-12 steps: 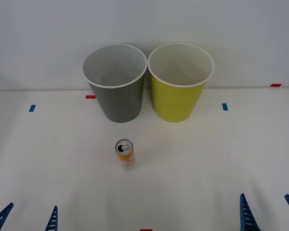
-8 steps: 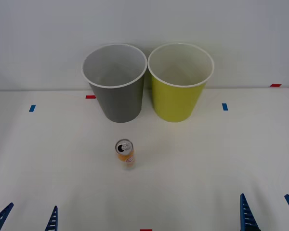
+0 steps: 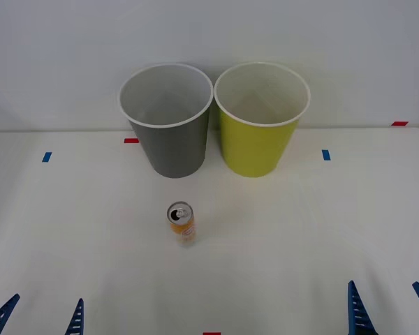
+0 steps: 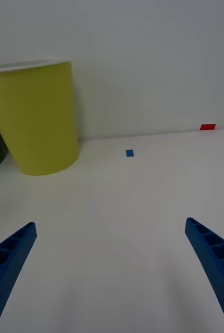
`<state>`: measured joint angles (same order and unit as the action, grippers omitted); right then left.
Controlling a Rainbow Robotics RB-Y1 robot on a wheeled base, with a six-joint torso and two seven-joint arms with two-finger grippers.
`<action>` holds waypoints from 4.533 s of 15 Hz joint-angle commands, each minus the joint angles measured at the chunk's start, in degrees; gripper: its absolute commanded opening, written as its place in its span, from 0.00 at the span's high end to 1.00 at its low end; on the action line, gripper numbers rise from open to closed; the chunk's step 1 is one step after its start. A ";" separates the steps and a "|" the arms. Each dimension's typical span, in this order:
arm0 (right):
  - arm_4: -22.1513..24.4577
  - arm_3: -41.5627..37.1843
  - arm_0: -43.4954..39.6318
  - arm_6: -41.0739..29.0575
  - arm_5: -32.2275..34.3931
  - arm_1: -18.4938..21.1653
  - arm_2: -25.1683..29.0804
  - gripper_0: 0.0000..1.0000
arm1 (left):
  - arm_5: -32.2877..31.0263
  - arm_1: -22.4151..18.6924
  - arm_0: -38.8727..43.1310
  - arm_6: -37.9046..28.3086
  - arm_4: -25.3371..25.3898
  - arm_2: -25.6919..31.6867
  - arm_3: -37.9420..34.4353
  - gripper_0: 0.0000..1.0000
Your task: Put cans in the gray bin and PET bottles in the light green bin.
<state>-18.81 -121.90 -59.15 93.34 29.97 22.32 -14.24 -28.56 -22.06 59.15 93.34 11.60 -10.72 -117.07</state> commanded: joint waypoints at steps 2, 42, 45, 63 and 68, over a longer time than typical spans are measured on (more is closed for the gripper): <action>0.00 0.00 0.00 0.00 0.00 0.00 0.00 0.01 | 0.00 0.00 0.00 0.00 0.00 0.00 0.00 0.00; 0.00 0.00 0.00 0.00 0.00 0.00 0.00 0.01 | -1.14 -5.45 -6.68 -0.35 0.79 -4.13 3.60 0.00; 0.00 0.00 0.00 0.00 0.00 0.00 0.00 0.01 | -2.81 -10.81 -13.80 -0.18 0.97 -8.09 7.56 0.00; 0.00 0.00 0.00 0.00 0.00 0.00 0.00 0.01 | -1.93 -17.84 -42.71 -0.70 8.26 -24.79 19.42 0.00; 0.00 0.00 0.00 0.00 0.00 0.00 0.00 0.01 | -0.79 -17.84 -46.32 -0.70 9.14 -27.86 19.42 0.00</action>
<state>-18.81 -121.91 -59.15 93.34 29.97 22.32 -14.24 -29.65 -39.84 13.62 92.65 20.52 -37.97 -97.64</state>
